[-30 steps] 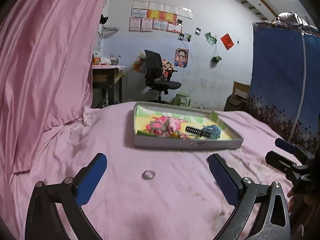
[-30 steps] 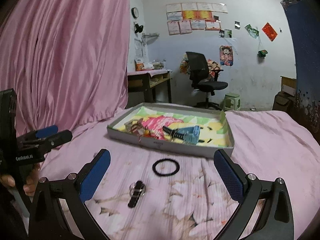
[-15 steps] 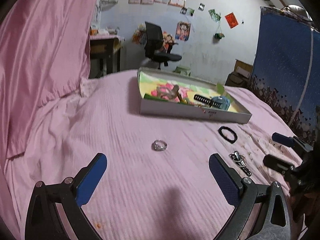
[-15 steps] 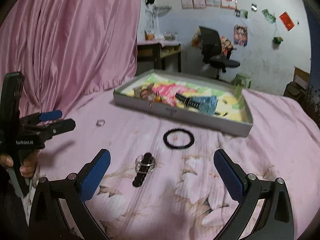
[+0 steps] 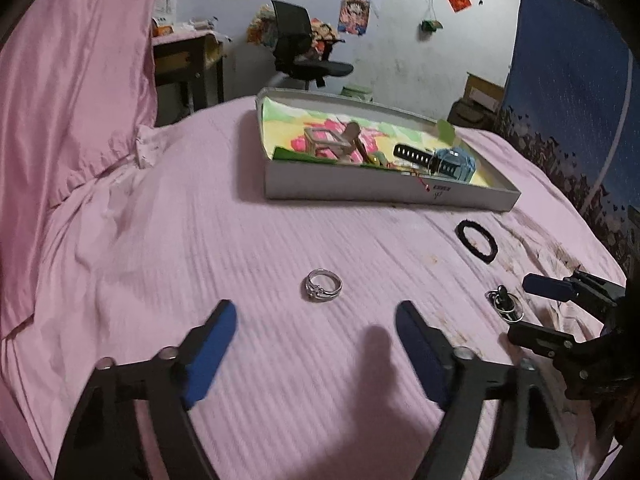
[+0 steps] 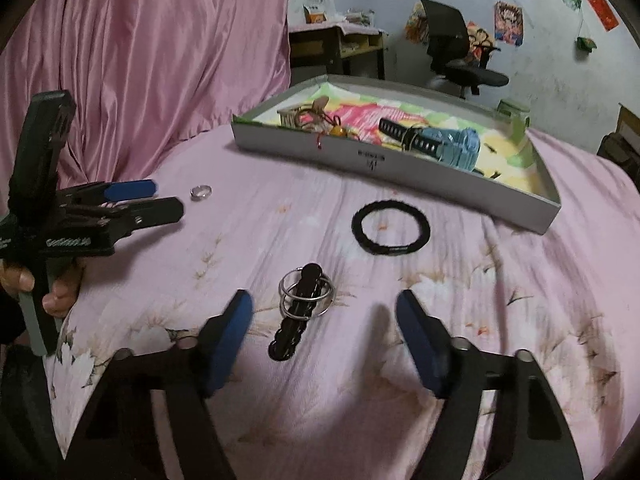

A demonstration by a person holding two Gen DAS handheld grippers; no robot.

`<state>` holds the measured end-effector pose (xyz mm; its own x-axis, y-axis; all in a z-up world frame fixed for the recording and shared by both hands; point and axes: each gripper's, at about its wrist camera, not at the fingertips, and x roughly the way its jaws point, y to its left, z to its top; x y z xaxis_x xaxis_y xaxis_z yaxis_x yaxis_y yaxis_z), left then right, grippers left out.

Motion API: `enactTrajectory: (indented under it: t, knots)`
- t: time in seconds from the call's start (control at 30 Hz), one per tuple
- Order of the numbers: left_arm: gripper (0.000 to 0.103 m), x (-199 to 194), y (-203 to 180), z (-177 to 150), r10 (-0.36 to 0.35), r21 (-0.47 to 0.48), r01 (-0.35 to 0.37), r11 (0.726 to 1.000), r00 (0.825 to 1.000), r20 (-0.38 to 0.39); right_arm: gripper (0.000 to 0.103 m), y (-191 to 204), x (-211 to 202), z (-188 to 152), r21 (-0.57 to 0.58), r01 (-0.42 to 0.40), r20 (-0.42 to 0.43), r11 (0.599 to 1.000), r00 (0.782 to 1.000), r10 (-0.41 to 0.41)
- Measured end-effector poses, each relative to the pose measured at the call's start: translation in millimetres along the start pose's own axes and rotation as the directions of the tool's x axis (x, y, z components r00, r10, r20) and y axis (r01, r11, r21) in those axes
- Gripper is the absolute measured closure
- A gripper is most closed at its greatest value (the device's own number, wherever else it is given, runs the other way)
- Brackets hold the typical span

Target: Organize jewelry

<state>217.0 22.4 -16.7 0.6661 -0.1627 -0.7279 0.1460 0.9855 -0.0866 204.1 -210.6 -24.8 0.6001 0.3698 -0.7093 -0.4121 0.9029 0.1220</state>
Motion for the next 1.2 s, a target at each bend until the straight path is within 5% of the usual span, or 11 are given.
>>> enactTrajectory:
  t: [0.3,0.47,0.57,0.9,0.93,1.2]
  knots:
    - [0.049,11.8,-0.2,6.1,0.001,0.020,-0.001,1.000,1.000,-0.025,0.065,5.0,8.1,5.2,-0.026,-0.018,-0.025,1.000,1.000,0.017]
    - [0.069,13.9,-1.8,7.9,-0.002,0.041,0.003,0.999,1.000,-0.029,0.077,4.7,11.6,8.2,-0.023,-0.028,-0.033,0.999,0.999,0.027]
    - [0.085,14.7,-6.0,7.6,-0.015,0.063,0.017,0.998,0.999,-0.035,0.077,4.7,13.8,10.2,-0.020,-0.035,-0.035,0.999,0.999,0.034]
    - [0.087,10.3,-12.4,6.5,-0.025,0.099,0.026,0.995,1.000,-0.010,0.077,5.0,17.4,17.6,-0.037,-0.045,-0.015,0.998,0.999,0.045]
    - [0.102,9.2,-12.5,6.5,-0.029,0.101,0.029,0.994,1.000,-0.005,0.077,5.2,16.8,18.3,-0.039,-0.047,-0.009,0.998,0.999,0.047]
    - [0.101,10.9,-15.8,7.3,-0.029,0.115,0.030,0.993,1.000,-0.010,0.077,8.0,7.7,22.6,-0.063,-0.049,0.043,0.997,0.998,0.051]
